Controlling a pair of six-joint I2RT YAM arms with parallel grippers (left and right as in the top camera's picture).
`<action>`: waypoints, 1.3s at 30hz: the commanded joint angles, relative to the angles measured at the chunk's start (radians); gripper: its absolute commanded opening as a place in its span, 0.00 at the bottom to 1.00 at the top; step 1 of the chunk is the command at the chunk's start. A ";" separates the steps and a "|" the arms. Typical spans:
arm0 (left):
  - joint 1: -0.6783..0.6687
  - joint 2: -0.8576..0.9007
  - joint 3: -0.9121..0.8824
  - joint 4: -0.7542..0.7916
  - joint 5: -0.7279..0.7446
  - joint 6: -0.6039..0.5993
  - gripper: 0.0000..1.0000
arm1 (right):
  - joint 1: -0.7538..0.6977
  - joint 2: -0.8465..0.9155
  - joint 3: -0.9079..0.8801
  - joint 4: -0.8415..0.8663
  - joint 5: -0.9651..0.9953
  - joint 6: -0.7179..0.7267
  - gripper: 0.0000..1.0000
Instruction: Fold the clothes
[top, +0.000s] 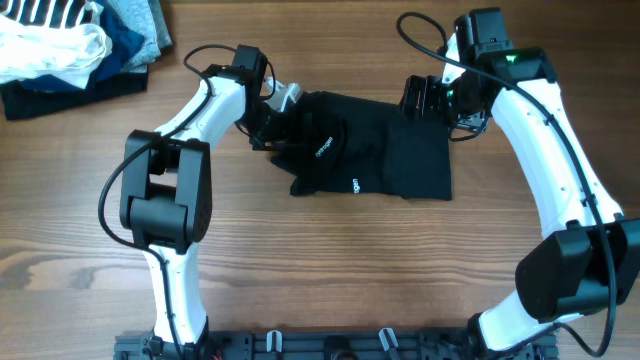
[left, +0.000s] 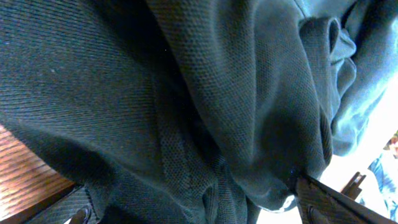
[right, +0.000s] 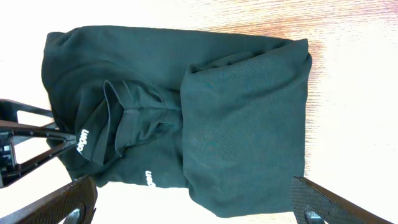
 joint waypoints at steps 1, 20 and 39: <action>-0.032 0.129 -0.069 -0.011 -0.061 0.038 1.00 | 0.003 0.005 0.006 0.000 0.018 -0.019 1.00; -0.063 0.129 -0.069 0.046 -0.063 0.024 0.18 | 0.003 0.005 0.006 -0.001 0.018 -0.019 1.00; 0.171 0.081 -0.053 -0.037 -0.364 -0.172 0.04 | 0.003 0.005 0.006 0.018 0.026 -0.021 1.00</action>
